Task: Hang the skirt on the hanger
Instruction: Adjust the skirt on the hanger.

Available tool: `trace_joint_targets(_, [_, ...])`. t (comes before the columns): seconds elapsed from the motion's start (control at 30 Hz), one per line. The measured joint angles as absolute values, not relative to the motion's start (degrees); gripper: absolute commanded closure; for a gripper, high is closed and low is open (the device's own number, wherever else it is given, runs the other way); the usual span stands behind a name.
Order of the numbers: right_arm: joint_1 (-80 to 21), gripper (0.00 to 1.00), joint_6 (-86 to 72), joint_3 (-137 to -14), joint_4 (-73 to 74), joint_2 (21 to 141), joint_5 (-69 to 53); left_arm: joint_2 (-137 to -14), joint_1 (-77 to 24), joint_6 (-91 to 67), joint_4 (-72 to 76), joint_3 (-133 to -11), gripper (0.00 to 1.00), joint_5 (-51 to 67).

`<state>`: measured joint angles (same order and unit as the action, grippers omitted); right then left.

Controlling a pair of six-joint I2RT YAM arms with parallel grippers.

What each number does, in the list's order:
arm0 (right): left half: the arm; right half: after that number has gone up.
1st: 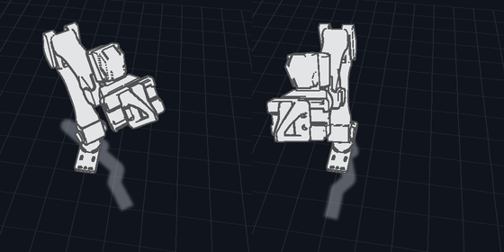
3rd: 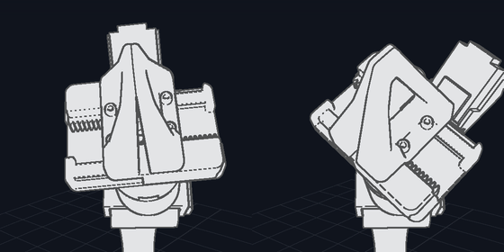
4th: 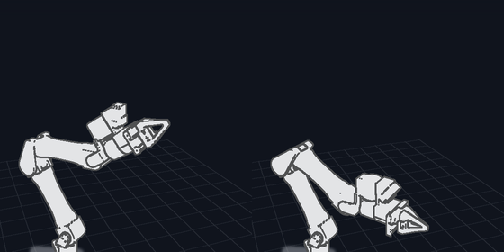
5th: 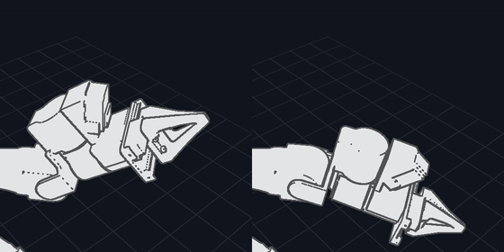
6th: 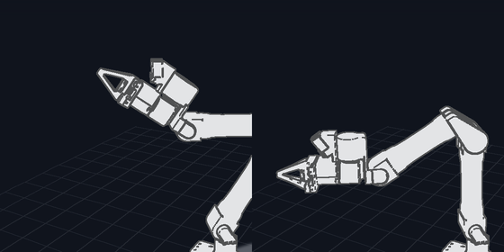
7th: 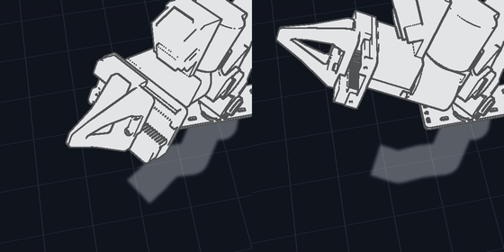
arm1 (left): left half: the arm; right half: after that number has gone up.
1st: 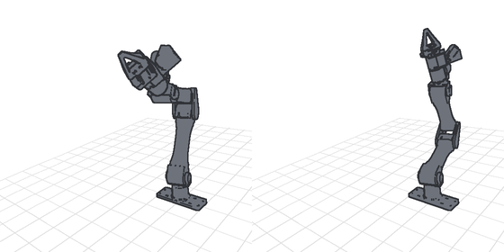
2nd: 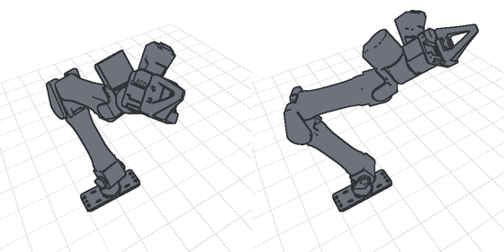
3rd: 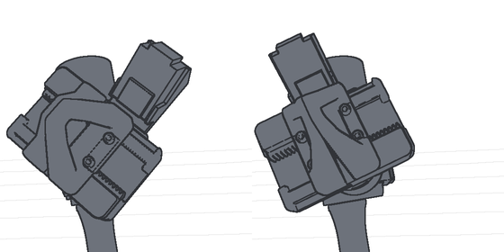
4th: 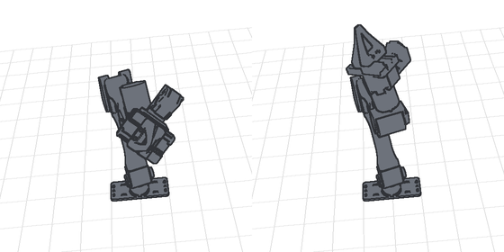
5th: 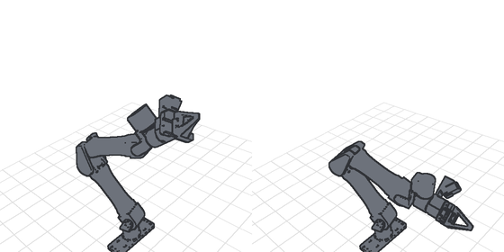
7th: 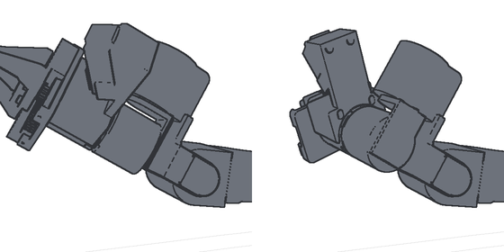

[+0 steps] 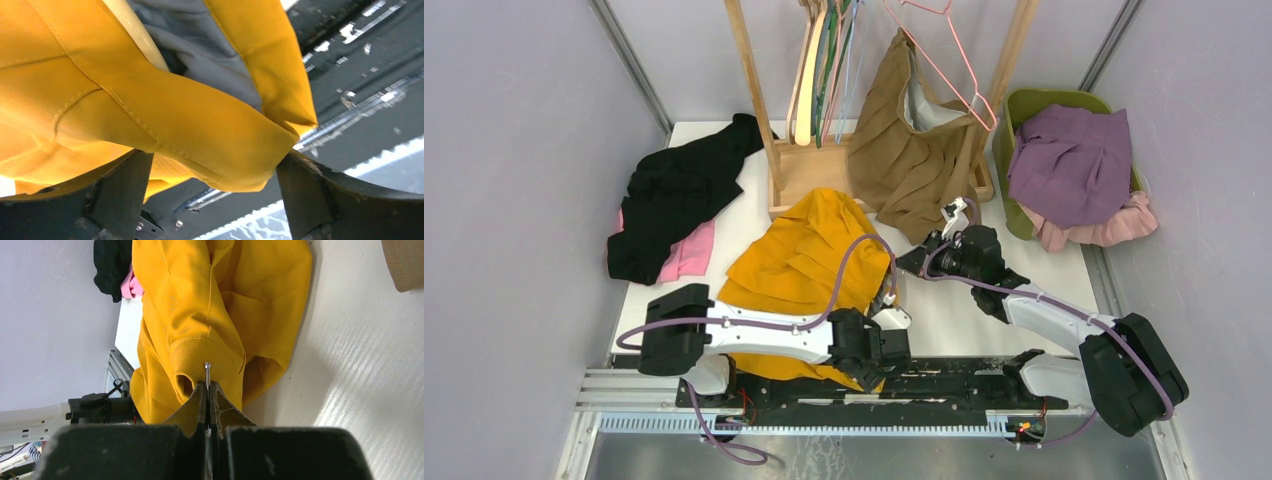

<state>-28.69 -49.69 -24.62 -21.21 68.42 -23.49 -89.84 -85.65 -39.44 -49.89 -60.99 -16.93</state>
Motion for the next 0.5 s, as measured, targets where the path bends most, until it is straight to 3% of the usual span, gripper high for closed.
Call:
trace_joint_targets(0.07, [-28.69,0.99,-49.71,-24.43,-21.58,68.42,-23.49,-91.22,-85.65,-39.57,-49.76,-60.99,0.41,-18.94])
trace_joint_targets(0.17, [-28.62,0.99,-49.71,-24.18,-21.96,68.42,-23.49,-92.14,-85.58,-39.77,-49.8,-61.17,0.94,-20.91])
trace_joint_targets(0.5, [-28.08,0.99,-50.3,-24.12,-21.65,68.18,-24.05,-92.23,-82.96,-37.95,-54.02,-74.94,0.97,-23.7])
